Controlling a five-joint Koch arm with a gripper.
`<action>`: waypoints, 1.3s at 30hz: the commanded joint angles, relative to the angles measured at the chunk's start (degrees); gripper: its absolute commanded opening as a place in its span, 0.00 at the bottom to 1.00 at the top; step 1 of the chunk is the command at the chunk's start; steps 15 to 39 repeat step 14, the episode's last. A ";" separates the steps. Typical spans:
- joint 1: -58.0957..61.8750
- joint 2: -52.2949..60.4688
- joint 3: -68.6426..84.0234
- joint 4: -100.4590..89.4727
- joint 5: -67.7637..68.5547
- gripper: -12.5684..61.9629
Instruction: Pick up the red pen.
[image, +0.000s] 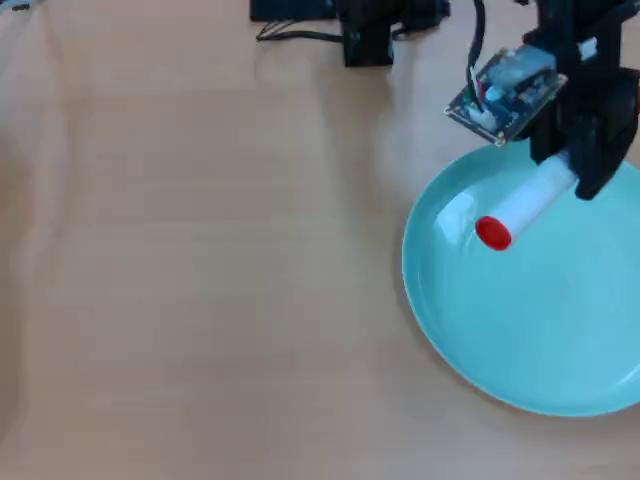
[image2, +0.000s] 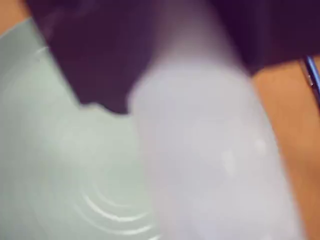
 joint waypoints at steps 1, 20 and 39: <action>0.44 3.52 -2.81 -3.78 0.18 0.08; 1.14 3.34 -2.90 -4.13 -0.35 0.08; 1.14 3.34 -2.90 -4.13 -0.35 0.08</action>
